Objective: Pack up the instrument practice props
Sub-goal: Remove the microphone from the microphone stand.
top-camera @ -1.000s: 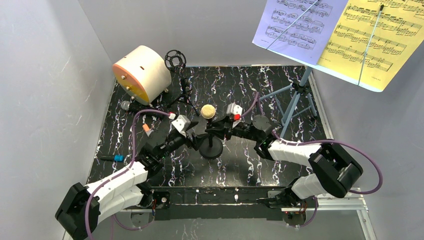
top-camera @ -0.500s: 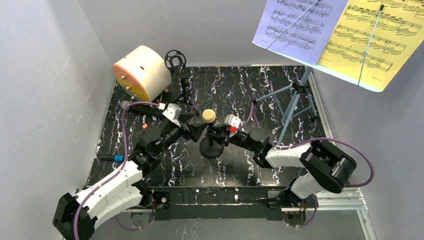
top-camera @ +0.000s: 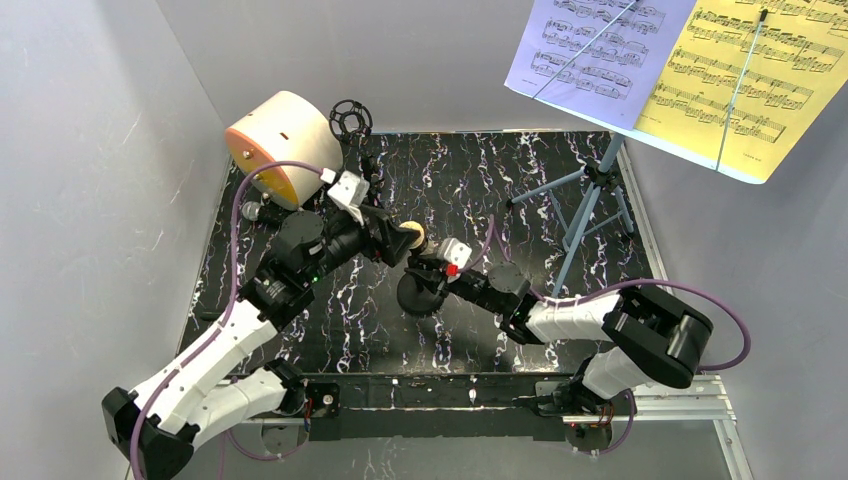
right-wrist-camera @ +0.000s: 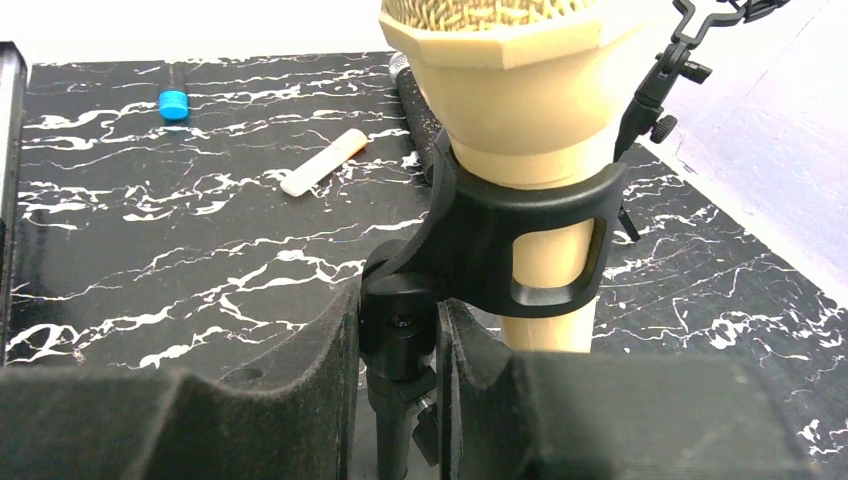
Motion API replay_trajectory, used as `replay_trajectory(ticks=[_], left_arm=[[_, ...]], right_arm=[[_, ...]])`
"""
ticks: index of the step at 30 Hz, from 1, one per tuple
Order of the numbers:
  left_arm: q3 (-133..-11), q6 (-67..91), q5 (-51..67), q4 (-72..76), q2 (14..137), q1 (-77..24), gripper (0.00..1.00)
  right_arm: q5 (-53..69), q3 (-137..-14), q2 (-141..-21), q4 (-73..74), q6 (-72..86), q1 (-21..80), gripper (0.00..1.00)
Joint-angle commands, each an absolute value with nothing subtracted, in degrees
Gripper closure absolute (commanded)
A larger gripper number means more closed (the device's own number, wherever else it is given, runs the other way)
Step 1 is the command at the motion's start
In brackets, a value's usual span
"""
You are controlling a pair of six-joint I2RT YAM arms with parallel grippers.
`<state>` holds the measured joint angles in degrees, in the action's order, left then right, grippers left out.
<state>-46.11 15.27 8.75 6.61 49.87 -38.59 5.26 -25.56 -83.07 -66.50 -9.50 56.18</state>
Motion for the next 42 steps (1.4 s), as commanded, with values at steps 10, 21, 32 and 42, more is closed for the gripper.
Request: replay_trajectory(ticks=[10,21,32,42], left_arm=[[-62.0,13.4,0.0,-12.0,60.3,-42.6,0.02],[-67.4,9.0,-14.2,-19.4,65.1,-50.9,0.31],[-58.0,8.2,-16.0,-11.0,57.4,-51.9,0.92],[-43.9,11.4,-15.9,1.2,49.7,-51.9,0.97]], right_arm=[[-6.8,-28.0,-85.5,-56.9,-19.0,58.4,0.99],[-8.9,-29.1,-86.6,-55.6,-18.4,58.8,0.99],[-12.5,-28.3,-88.4,-57.3,-10.1,58.0,0.99],[-12.3,-25.1,-87.8,-59.4,2.2,54.3,0.99]])
